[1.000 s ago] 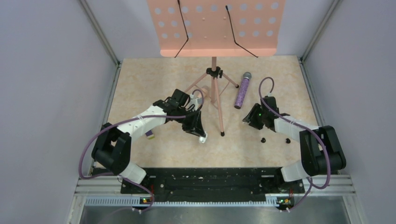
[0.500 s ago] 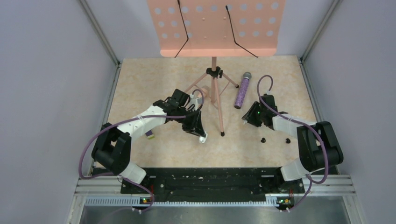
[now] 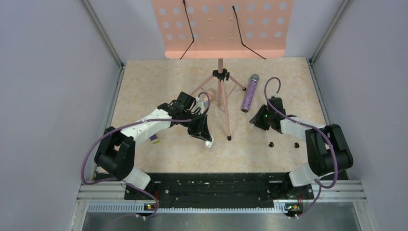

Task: Insert the wireless bluetooth earbuds into the charging case
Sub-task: Pick up the left earbud from the center of the board.

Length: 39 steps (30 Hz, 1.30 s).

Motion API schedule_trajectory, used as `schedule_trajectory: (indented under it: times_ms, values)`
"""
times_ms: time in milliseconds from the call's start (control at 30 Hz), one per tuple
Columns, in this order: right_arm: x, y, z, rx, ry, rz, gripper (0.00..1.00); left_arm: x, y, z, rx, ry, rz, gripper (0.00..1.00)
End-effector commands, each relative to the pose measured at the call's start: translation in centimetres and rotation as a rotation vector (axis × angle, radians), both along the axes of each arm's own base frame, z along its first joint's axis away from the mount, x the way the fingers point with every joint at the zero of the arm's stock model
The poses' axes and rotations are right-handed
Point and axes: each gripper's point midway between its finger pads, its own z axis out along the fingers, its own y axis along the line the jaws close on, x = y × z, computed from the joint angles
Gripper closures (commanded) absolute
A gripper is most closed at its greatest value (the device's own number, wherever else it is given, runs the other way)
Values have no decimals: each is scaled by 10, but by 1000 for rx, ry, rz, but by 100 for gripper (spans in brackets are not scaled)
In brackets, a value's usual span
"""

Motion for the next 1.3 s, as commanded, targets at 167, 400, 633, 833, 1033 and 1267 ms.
schedule_trajectory:
  times_ms: [167,400,633,833,1033,1267]
  values:
    - [-4,-4,-10,-66,30,27,74,3,-5,3,-29,-20,-12,100]
    - [-6,-4,-12,-73,36,31,75,2,-4,3,-28,-21,-12,100]
    - [-6,-3,-11,-72,32,31,84,2,-4,3,-28,-24,-11,100]
    - [-3,-1,8,-50,-9,27,87,2,-3,4,-29,-27,-4,100]
    - [-2,-1,49,-36,-99,32,87,7,-12,16,-82,-20,31,100]
    - [-9,-1,102,14,-294,35,88,23,-34,38,-184,26,151,100]
